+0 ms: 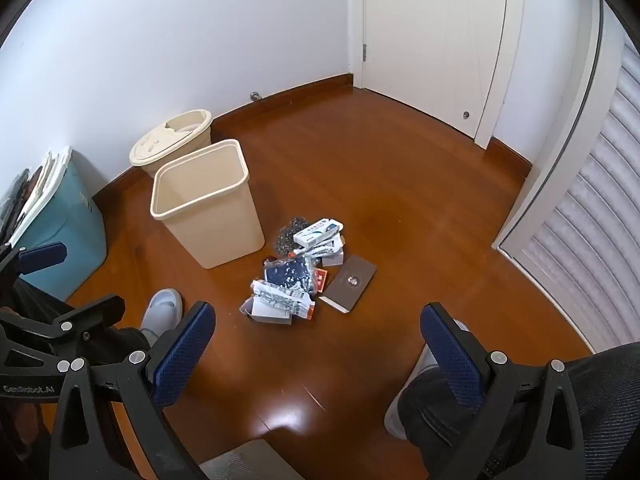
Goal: Collect trash
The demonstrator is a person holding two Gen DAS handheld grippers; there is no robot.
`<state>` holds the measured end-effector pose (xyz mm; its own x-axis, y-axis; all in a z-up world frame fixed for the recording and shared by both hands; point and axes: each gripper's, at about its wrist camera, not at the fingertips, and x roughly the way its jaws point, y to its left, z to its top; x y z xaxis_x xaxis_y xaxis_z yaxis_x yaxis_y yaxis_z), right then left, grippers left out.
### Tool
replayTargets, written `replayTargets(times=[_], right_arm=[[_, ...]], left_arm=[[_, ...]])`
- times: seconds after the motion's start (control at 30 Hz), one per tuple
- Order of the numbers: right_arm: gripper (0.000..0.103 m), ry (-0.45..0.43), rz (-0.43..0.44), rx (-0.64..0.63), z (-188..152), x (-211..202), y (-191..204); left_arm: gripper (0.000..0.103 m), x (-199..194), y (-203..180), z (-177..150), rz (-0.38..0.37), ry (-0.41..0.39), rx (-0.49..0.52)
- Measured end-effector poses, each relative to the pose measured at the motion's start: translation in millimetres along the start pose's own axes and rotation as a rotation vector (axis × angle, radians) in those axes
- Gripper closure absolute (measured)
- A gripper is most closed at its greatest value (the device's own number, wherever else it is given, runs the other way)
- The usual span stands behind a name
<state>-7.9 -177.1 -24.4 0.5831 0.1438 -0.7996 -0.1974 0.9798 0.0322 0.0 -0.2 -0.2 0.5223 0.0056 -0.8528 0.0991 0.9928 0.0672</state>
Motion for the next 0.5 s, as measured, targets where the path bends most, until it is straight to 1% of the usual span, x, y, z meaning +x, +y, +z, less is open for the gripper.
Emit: replayTargets(times=[0.1, 0.13, 0.27, 0.5], right_arm=[[0.0, -0.003, 0.002, -0.003, 0.0, -1.9, -0.2], [0.0, -0.003, 0.004, 0.0, 0.0, -2.3, -0.8], [0.0, -0.002, 0.004, -0.006, 1.9, 1.9, 3.1], [0.0, -0.005, -0.001, -0.012, 2.1, -0.9, 5.8]], left_arm=[[0.0, -5.2, -4.0, -1.9, 0.009, -0.011, 0.002], [0.0, -1.0, -8.4, 1.0, 0.016, 0.005, 0.007], [0.0, 3.3, -5.0, 0.5, -0.009, 0.016, -0.006], [0.0, 5.0, 2.0, -8.5, -0.019, 0.018, -0.022]])
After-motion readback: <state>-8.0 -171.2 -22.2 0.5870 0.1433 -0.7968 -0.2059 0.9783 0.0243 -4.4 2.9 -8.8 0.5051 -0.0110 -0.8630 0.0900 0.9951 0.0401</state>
